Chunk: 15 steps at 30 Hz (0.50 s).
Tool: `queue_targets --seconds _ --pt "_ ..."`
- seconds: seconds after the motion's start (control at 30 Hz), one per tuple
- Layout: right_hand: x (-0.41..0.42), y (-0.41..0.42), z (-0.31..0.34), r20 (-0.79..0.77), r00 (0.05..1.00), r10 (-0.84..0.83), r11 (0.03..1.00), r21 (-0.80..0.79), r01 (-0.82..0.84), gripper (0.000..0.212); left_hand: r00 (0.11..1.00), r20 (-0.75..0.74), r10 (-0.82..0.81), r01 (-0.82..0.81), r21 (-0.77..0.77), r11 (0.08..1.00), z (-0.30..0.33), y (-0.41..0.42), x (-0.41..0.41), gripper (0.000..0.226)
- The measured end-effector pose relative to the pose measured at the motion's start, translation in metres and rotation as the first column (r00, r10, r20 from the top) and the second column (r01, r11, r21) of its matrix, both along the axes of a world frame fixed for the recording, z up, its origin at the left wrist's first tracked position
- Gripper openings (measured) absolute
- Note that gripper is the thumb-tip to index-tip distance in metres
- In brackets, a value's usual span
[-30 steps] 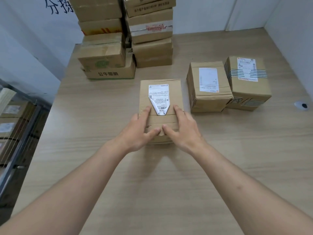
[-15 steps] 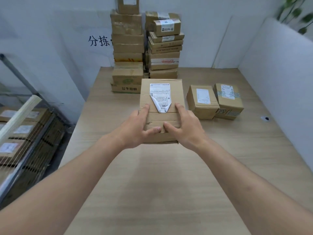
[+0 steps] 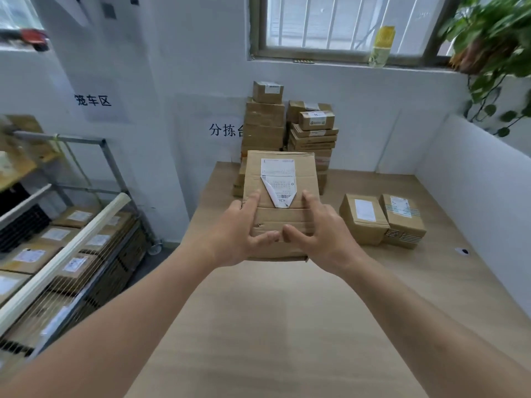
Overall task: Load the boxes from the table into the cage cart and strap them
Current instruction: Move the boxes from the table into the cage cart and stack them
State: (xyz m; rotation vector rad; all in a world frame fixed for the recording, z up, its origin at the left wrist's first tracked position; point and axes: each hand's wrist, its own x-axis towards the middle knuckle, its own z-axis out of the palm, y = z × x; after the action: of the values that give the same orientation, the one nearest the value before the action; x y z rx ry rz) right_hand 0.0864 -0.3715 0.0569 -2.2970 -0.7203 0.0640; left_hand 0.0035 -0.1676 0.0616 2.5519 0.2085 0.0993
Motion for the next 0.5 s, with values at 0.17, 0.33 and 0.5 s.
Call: queue_targets --seconds 0.17,0.33,0.5 --pt "0.0 0.018 0.014 0.038 0.992 0.12 0.993 -0.02 -0.12 0.085 0.992 -0.007 0.123 -0.122 0.031 0.992 0.012 0.008 -0.027 0.11" --pt "0.0 0.034 0.012 0.046 0.967 0.25 0.968 -0.013 -0.249 0.086 0.965 0.002 0.262 -0.262 0.006 0.965 0.019 0.0 -0.055 0.106" --pt "-0.021 0.059 0.002 0.011 0.913 0.407 0.913 -0.02 -0.407 0.085 0.906 -0.036 0.421 -0.421 0.005 0.907 0.01 -0.002 -0.102 0.104"
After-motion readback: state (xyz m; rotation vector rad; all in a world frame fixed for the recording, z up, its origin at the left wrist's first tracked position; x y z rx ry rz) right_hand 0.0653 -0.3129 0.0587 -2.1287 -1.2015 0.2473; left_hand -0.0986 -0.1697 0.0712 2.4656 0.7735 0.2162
